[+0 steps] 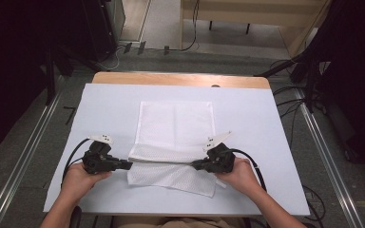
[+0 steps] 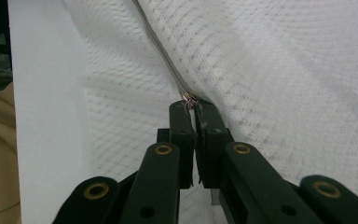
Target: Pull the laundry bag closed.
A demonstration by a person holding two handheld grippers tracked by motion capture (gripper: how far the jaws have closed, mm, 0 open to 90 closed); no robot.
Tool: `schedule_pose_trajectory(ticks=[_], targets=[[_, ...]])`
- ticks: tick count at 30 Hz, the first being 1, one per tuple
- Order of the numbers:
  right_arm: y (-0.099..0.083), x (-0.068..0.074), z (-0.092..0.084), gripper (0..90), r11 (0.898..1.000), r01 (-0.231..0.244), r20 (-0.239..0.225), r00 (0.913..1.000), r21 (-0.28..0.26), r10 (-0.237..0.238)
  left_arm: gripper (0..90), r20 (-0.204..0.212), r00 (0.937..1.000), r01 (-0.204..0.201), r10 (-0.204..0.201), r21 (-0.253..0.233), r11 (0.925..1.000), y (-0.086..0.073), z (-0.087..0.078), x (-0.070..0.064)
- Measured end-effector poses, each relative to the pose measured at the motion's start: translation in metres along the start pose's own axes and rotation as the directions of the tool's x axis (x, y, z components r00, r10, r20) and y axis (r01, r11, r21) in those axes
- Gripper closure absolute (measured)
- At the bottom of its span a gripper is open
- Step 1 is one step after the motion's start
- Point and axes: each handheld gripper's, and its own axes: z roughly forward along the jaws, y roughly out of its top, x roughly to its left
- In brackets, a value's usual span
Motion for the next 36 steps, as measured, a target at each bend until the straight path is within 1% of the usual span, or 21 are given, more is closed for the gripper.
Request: schedule_pose_trajectory(ticks=[4,7,10,13,15,16,18,21,22,25,30,34,35,36], targets=[[-0.002,-0.002,-0.003,88.2,1.0,-0.006,0.004,1.0,0.006,0.006,89.8,-0.003,1.0,0.004,-0.004,0.001,1.0,0.0,-0.001,0.001],[-0.004,-0.004,-0.005,88.2,1.0,-0.018,0.0,0.9998,-0.002,0.018,89.8,0.001,1.0,0.006,-0.006,0.002,1.0,0.0,-0.001,0.001],[-0.004,-0.004,-0.006,88.2,1.0,-0.008,0.004,1.0,0.002,0.008,89.8,0.0,1.0,0.008,-0.008,0.003,1.0,-0.001,0.0,0.002],[-0.006,-0.005,-0.007,88.2,1.0,-0.013,0.009,0.9999,0.01,0.013,89.8,-0.004,0.9999,0.009,-0.009,0.002,1.0,-0.001,-0.001,0.002],[-0.009,-0.006,-0.011,88.2,1.0,-0.025,0.016,0.9996,0.014,0.025,89.8,-0.004,0.9999,0.01,-0.01,0.003,0.9999,-0.001,-0.001,0.002],[-0.01,-0.008,-0.012,88.2,1.0,-0.019,0.018,0.9997,0.009,0.019,89.8,-0.003,0.9999,0.01,-0.01,0.003,0.9999,-0.001,-0.001,0.003],[-0.013,-0.009,-0.016,88.2,0.999,-0.033,0.026,0.9991,0.011,0.032,89.8,-0.003,0.9999,0.01,-0.01,0.003,0.9999,-0.001,-0.001,0.003],[-0.017,-0.012,-0.021,88.2,0.999,-0.038,0.032,0.9988,0.01,0.038,89.8,0.003,1.0,0.008,-0.008,0.004,1.0,-0.001,-0.001,0.002],[-0.018,-0.012,-0.022,88.2,0.999,-0.043,0.034,0.9985,0.006,0.043,89.8,-0.003,1.0,0.008,-0.008,0.004,1.0,-0.001,0.0,0.002],[-0.02,-0.012,-0.024,88.2,0.999,-0.04,0.036,0.9986,0.004,0.04,89.8,0.005,1.0,0.004,-0.004,0.009,1.0,-0.001,0.0,0.002],[-0.02,-0.011,-0.025,88.2,0.999,-0.039,0.033,0.9987,0.006,0.039,89.8,0.002,1.0,0.005,-0.005,0.004,1.0,-0.001,0.0,0.002],[-0.022,-0.012,-0.026,88.3,0.999,-0.029,0.036,0.9989,0.013,0.029,89.8,0.002,1.0,0.006,-0.006,0.015,0.9999,-0.001,0.0,0.003],[-0.023,-0.013,-0.026,88.2,0.999,-0.03,0.039,0.9988,0.018,0.029,89.8,0.003,1.0,0.007,-0.007,0.016,0.9998,-0.001,0.0,0.003],[-0.024,-0.014,-0.027,88.3,0.999,-0.042,0.042,0.9983,0.021,0.041,89.8,0.003,1.0,0.007,-0.007,0.017,0.9998,-0.002,0.0,0.004]])
